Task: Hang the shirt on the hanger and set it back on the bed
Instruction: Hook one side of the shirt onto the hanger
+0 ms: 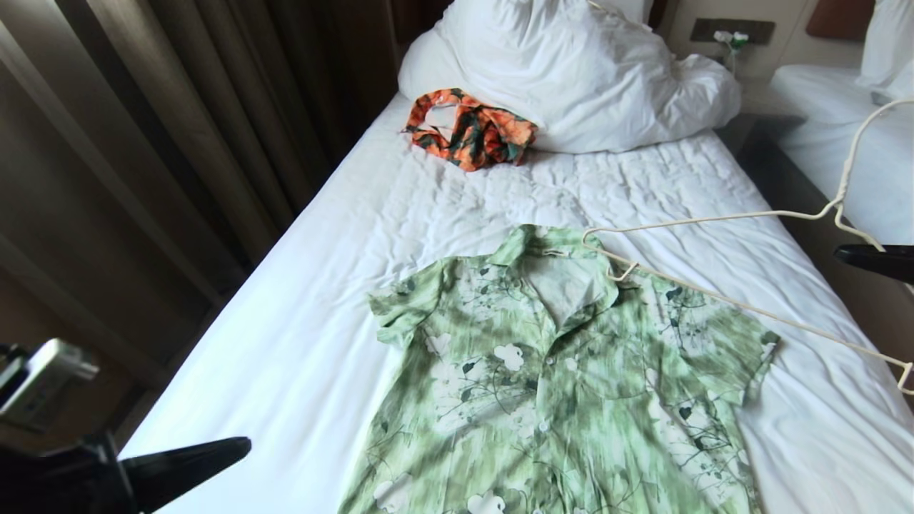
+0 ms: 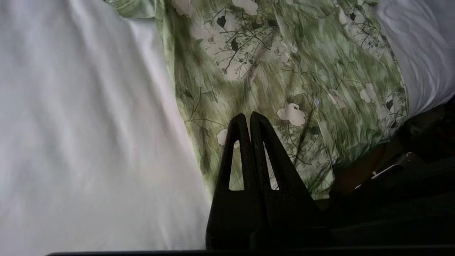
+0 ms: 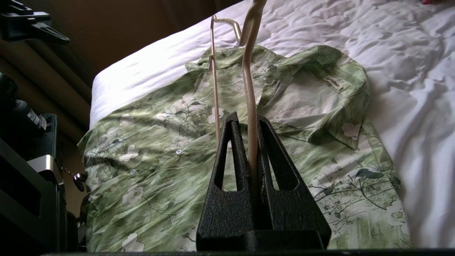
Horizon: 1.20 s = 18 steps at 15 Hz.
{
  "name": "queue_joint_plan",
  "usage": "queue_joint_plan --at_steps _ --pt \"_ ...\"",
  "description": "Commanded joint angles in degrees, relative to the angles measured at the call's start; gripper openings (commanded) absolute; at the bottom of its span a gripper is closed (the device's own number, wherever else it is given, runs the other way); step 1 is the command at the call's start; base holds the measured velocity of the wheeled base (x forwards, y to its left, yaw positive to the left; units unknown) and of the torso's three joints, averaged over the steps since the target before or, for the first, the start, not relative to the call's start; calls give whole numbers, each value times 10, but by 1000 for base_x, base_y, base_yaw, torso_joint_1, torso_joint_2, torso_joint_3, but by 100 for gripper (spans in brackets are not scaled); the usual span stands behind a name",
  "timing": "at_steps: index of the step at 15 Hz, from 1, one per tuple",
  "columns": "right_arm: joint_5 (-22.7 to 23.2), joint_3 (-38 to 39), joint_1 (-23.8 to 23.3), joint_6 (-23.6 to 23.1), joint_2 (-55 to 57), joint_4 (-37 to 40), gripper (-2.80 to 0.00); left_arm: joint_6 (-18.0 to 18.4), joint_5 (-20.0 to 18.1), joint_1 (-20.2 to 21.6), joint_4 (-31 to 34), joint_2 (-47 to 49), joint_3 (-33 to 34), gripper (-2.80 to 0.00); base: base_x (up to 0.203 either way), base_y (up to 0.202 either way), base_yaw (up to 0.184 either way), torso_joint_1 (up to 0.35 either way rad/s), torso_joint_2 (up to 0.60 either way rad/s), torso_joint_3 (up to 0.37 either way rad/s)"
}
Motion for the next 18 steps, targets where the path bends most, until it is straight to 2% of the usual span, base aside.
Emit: queue_joint_plan --at_steps 1,3,7,9,12,14,18 --pt "5 -14 4 -1 6 -1 -280 -5 -2 -35 -39 144 -34 -280 0 0 0 0 0 0" --pt "5 -35 4 -1 15 0 -280 -17 5 -78 -79 225 -86 -280 0 0 0 0 0 0" --pt "5 -68 4 0 30 2 -280 -55 55 -171 -122 362 -216 -280 0 0 0 0 0 0" --pt "5 -84 4 0 43 3 -280 -69 63 -188 -131 419 -266 -280 0 0 0 0 0 0" --pt "5 -97 4 14 51 2 -280 -103 67 -204 -181 507 -331 -280 0 0 0 0 0 0" --pt "5 -98 4 15 56 1 -280 -110 69 -207 -205 564 -376 -280 0 0 0 0 0 0" --pt "5 -109 4 16 71 2 -280 -113 76 -214 -214 657 -473 -280 0 0 0 0 0 0"
